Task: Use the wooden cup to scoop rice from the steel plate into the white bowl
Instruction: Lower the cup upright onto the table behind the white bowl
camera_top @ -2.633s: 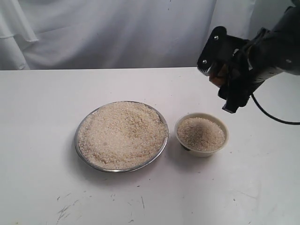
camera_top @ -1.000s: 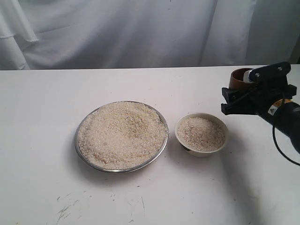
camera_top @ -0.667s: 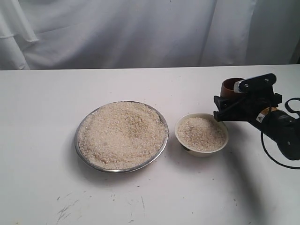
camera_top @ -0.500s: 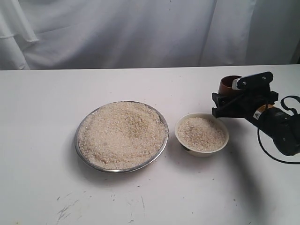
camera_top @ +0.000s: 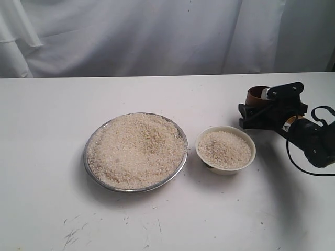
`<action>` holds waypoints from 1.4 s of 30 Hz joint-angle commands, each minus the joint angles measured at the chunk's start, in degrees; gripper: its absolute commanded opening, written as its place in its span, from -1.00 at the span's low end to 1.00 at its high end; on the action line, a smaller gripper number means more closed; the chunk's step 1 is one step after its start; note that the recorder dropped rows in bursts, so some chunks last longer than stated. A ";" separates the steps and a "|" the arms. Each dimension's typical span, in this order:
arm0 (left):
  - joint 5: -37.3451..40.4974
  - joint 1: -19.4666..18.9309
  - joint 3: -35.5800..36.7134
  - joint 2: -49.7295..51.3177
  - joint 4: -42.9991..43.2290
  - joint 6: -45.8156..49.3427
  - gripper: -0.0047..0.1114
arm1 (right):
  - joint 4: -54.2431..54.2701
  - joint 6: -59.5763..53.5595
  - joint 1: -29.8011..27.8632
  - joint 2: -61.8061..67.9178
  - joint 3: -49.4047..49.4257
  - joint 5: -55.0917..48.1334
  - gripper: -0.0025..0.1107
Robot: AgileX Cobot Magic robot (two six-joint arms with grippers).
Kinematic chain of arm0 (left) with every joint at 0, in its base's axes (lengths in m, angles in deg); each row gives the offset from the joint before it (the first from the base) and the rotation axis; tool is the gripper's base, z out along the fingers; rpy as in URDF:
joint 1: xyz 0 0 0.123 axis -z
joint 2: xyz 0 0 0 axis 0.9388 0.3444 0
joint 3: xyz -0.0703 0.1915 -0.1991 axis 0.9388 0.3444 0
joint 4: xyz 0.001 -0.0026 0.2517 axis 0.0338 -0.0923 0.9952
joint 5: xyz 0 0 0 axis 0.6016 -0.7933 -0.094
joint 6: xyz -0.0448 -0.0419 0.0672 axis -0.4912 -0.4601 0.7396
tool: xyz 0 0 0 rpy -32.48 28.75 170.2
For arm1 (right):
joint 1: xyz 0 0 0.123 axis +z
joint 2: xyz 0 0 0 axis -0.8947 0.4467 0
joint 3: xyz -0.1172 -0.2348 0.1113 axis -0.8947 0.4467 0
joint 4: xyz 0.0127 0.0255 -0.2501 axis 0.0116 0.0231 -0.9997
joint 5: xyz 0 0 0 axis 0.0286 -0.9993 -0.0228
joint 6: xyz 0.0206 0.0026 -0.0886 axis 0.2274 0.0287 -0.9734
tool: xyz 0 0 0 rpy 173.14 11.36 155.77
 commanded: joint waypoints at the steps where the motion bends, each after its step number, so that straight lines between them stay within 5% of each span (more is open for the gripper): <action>1: -0.36 0.09 0.26 -0.29 -0.04 -0.18 -0.92 | -0.29 3.59 -0.24 1.69 -2.98 0.63 -0.96; 15: -0.36 0.09 0.26 -0.29 -0.04 -0.18 -0.92 | -0.53 8.33 -0.24 6.27 -7.32 -0.51 -0.91; 20: -0.36 0.09 0.26 -0.29 -0.04 -0.18 -0.92 | -8.11 10.43 -0.24 6.38 -7.41 -1.11 -0.39; 28: -0.36 0.09 0.26 -0.29 -0.04 -0.18 -0.92 | -11.21 19.34 -0.24 4.41 -7.64 2.34 0.11; 42: -0.36 0.09 0.26 -0.29 -0.04 -0.18 -0.92 | -16.96 23.94 2.96 4.28 -11.03 -3.47 0.31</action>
